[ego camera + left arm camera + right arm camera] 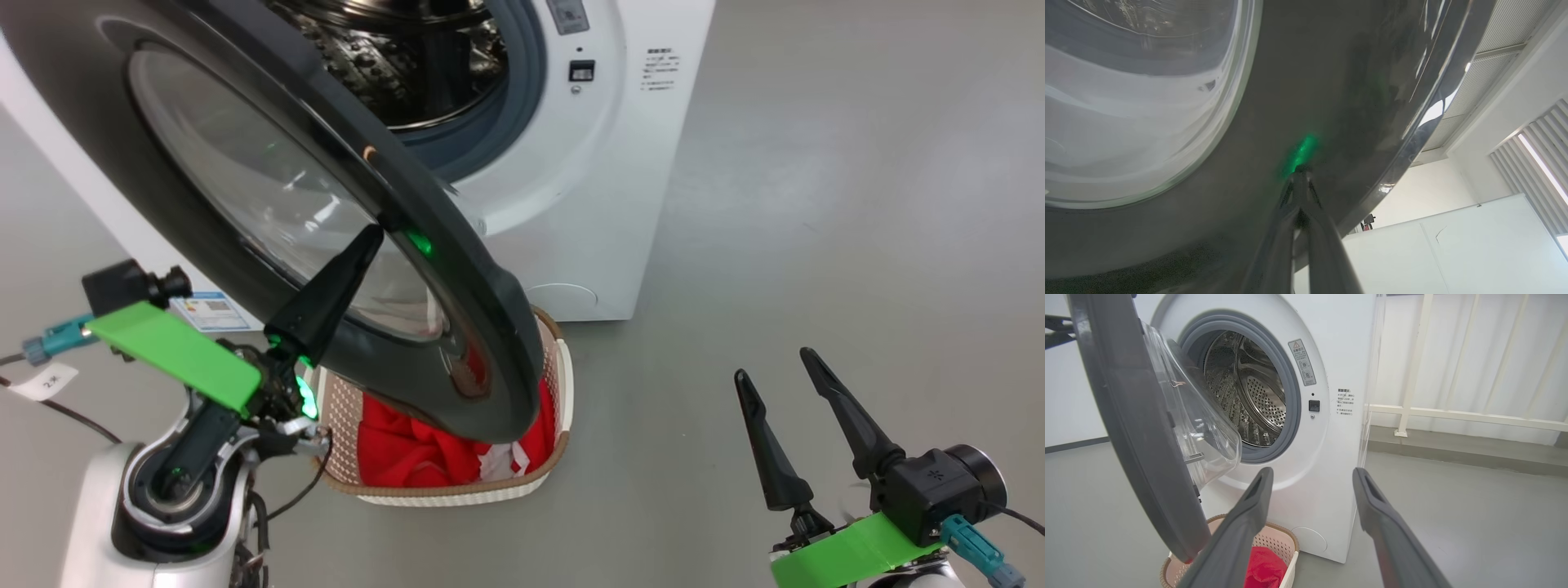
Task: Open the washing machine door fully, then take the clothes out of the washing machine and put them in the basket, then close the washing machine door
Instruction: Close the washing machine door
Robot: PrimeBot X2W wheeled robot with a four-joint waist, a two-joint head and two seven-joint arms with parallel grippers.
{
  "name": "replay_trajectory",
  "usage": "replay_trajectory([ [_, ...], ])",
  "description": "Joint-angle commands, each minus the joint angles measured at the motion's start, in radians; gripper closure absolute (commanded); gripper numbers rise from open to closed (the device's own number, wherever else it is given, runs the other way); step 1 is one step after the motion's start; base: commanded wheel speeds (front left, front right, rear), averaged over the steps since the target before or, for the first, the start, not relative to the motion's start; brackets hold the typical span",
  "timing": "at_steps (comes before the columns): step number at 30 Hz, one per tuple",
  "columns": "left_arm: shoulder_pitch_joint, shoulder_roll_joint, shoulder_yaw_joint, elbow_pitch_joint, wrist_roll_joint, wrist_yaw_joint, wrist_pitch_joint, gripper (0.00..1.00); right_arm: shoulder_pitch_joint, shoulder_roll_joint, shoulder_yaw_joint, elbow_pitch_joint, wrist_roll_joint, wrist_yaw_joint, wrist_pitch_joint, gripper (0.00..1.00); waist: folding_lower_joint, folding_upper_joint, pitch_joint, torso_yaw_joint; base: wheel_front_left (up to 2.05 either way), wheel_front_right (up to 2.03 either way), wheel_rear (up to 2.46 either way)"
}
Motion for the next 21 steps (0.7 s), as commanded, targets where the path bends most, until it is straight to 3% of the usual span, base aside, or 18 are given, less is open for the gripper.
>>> replay_trajectory([
  [1,-0.049,0.009,0.019,-0.011,-0.010,-0.019,-0.007,1.00,-0.032,-0.008,0.018,-0.023,0.000,0.006,-0.009,0.00,0.0000,0.0000,0.013,-0.021,0.00,0.00,0.00],
  [21,-0.268,0.009,-0.033,0.205,0.003,-0.103,-0.108,1.00,-0.068,-0.008,0.021,-0.039,-0.014,0.006,-0.005,0.00,0.0000,0.0000,0.101,-0.100,0.00,0.00,0.00],
])
